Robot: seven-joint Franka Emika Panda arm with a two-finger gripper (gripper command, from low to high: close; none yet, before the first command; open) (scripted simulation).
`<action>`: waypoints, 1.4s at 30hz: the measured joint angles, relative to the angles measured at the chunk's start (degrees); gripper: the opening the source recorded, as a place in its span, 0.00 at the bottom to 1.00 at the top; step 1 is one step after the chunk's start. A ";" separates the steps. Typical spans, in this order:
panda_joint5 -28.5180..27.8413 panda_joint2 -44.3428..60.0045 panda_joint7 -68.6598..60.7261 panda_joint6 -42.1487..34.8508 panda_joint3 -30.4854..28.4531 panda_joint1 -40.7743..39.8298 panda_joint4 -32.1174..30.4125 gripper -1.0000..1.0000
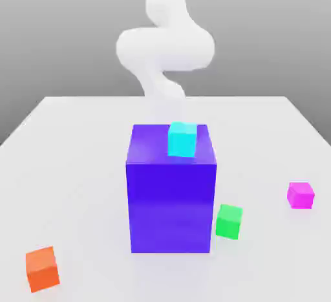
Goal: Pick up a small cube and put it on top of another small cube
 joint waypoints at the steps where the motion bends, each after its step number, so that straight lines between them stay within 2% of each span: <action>1: 0.82 1.48 -1.45 0.82 -0.07 1.59 -0.67 0.50; 16: 10.20 22.10 -20.29 11.91 3.65 21.28 -9.89 0.50; 25: 10.82 34.11 -27.94 18.97 9.83 29.75 -15.50 0.50; 29: 7.86 39.36 -29.03 22.38 12.84 33.49 -18.12 0.50; 33: 1.44 44.56 -27.65 25.79 13.93 37.46 -20.75 0.50; 37: -7.37 50.56 -23.66 29.90 11.70 40.97 -21.97 0.50; 41: -12.87 58.67 -19.77 36.20 6.86 44.78 -20.48 0.50; 42: -13.42 60.67 -19.25 37.81 5.73 45.80 -20.11 0.00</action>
